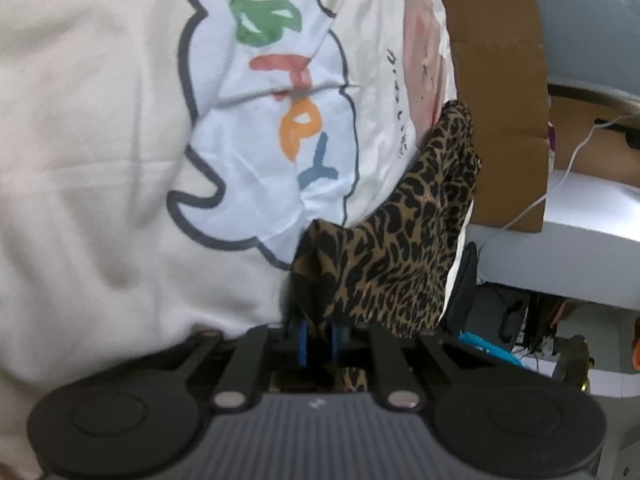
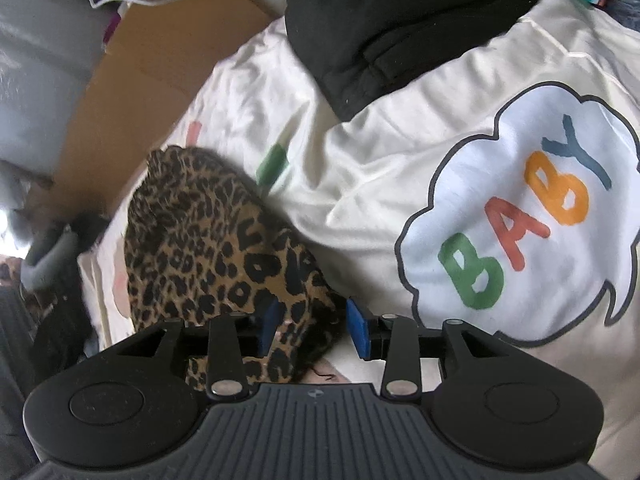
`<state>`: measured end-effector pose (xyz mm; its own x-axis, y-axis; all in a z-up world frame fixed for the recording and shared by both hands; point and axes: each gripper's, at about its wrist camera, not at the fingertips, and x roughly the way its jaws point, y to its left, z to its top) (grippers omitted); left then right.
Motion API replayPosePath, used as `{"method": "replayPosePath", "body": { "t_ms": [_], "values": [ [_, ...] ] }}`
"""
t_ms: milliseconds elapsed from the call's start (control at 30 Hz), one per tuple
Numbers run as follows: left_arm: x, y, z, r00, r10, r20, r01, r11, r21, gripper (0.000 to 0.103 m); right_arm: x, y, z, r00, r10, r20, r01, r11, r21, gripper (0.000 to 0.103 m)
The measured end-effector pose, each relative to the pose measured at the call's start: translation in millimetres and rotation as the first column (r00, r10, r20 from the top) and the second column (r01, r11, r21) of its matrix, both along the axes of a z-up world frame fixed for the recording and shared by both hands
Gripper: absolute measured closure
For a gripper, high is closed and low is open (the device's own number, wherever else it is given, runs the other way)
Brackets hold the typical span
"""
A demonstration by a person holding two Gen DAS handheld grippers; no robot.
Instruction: Fold clothes
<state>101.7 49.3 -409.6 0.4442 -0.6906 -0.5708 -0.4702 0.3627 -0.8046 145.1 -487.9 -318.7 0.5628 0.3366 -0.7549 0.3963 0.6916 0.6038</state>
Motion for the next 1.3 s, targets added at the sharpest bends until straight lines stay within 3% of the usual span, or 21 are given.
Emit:
{"method": "replayPosePath", "body": {
  "t_ms": [333,533,733,967,1100,1300],
  "values": [
    [7,9,40,0.996,0.034,0.077,-0.038,0.998,0.044,0.097,-11,3,-1,0.997,-0.042,0.069,0.043,0.999,-0.021,0.057],
    [11,23,45,0.996,0.065,0.066,-0.07,0.995,0.076,0.097,-10,-6,-12,0.992,-0.075,0.098,0.074,0.997,0.014,0.057],
    [17,29,44,0.996,0.075,0.057,-0.08,0.991,0.103,0.097,4,0,-29,0.997,0.03,0.064,-0.034,0.998,0.059,0.054],
    [12,28,37,0.997,0.078,0.027,-0.08,0.991,0.108,0.097,22,7,-34,0.99,0.115,0.082,-0.122,0.989,0.079,0.051],
    [12,28,37,0.997,0.076,0.025,-0.078,0.991,0.108,0.097,28,11,-29,0.977,0.183,0.112,-0.192,0.979,0.075,0.039],
    [11,27,34,0.997,0.07,0.016,-0.071,0.991,0.118,0.097,45,15,-39,0.94,0.33,0.083,-0.335,0.94,0.057,0.039]
  ]
}}
